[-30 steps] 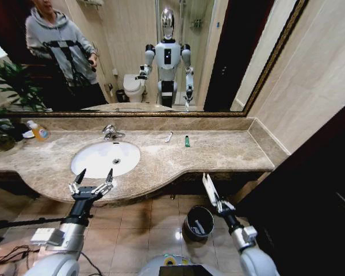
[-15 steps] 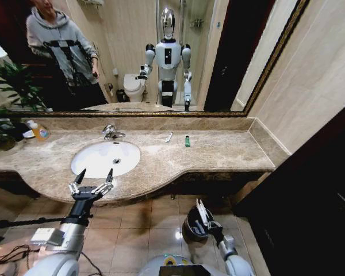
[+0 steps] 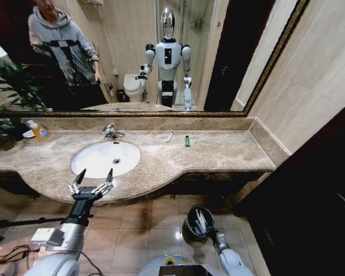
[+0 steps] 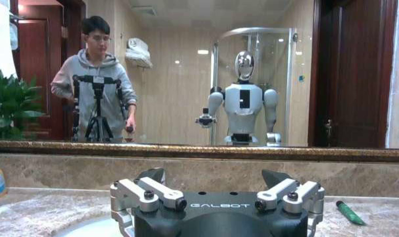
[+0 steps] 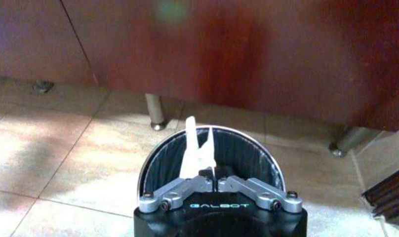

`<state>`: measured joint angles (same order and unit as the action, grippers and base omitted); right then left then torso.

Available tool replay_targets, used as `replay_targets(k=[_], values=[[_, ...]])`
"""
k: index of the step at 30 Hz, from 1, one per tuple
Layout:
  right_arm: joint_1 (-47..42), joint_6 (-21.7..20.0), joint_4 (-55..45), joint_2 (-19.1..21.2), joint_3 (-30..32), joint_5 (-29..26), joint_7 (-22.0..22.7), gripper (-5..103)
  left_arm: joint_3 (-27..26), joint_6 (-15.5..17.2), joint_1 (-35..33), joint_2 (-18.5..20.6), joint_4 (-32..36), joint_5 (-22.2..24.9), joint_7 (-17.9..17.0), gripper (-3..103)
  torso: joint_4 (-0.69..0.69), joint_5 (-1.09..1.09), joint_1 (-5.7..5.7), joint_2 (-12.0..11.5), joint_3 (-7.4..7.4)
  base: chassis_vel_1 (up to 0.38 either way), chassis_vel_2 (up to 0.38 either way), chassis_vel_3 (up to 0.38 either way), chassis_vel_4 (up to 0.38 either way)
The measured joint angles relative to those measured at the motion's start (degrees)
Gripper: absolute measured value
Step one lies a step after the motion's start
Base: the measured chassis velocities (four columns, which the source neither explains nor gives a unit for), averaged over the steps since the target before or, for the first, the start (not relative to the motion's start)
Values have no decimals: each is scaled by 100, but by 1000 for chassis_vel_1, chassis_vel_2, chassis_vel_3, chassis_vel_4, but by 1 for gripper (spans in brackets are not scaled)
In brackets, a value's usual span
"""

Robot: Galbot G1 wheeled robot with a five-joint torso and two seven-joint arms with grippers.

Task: Pick up the trash from the sink and place it in the trash bin.

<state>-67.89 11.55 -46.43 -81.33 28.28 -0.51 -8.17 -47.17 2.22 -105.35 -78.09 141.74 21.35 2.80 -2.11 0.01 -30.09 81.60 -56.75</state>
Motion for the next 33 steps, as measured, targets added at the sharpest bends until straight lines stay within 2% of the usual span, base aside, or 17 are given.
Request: replay_targets(k=[2,3,5,8,9,12,13,17,18,20,22,27,28,30,32,33], values=[[126,26,169,-32,11,79,19,-3,0,0,0,0,0,0,0,100,-1,-1,0,0,0,0,0,0,0],[154,30,221,-36,12,92,31,1,0,0,0,0,0,0,0,100,0,0,0,0,0,0,0,0,0],[162,30,239,-37,12,95,37,1,0,0,0,0,0,0,0,100,0,0,0,0,0,0,0,0,0],[166,30,249,-23,12,105,85,17,0,0,0,0,0,0,0,100,0,-1,0,0,0,0,0,0,0],[166,30,249,-23,12,105,85,17,0,0,0,0,0,0,0,100,0,-1,0,0,0,0,0,0,0],[141,24,202,3,13,105,113,28,0,0,0,0,0,0,0,100,0,0,1,0,0,0,0,0,0],[141,24,202,3,13,105,113,28,0,0,0,0,0,0,0,100,0,0,1,0,0,0,0,0,0],[7,-32,-39,34,20,88,158,50,0,0,0,0,0,0,0,100,0,0,1,0,1,0,0,0,0],[7,-32,-39,34,20,88,158,50,0,0,0,0,0,0,0,100,0,0,1,0,1,0,0,0,0],[-182,-117,-385,64,21,-56,209,61,0,0,0,0,0,0,0,100,0,-1,1,0,1,0,0,0,0],[-260,-133,-527,78,23,-123,225,61,0,0,0,0,0,0,0,100,0,0,1,0,1,0,0,0,0],[-952,-193,-2033,178,94,-593,532,87,0,0,0,0,0,0,1,100,1,0,1,0,1,0,0,0,0],[-952,-193,-2033,178,94,-593,532,87,0,0,0,0,0,0,1,100,1,0,1,0,1,0,0,0,0],[-1435,-329,-3144,250,186,-794,591,97,0,0,1,0,0,0,0,100,0,-2,1,0,2,0,0,0,0],[-1520,-356,-3321,258,196,-829,597,97,0,0,0,0,0,0,0,100,0,-2,1,0,1,0,0,0,0],[-1849,-490,-4136,287,248,-1008,616,99,0,0,1,0,0,0,0,100,1,0,1,1,1,0,0,0,0]])
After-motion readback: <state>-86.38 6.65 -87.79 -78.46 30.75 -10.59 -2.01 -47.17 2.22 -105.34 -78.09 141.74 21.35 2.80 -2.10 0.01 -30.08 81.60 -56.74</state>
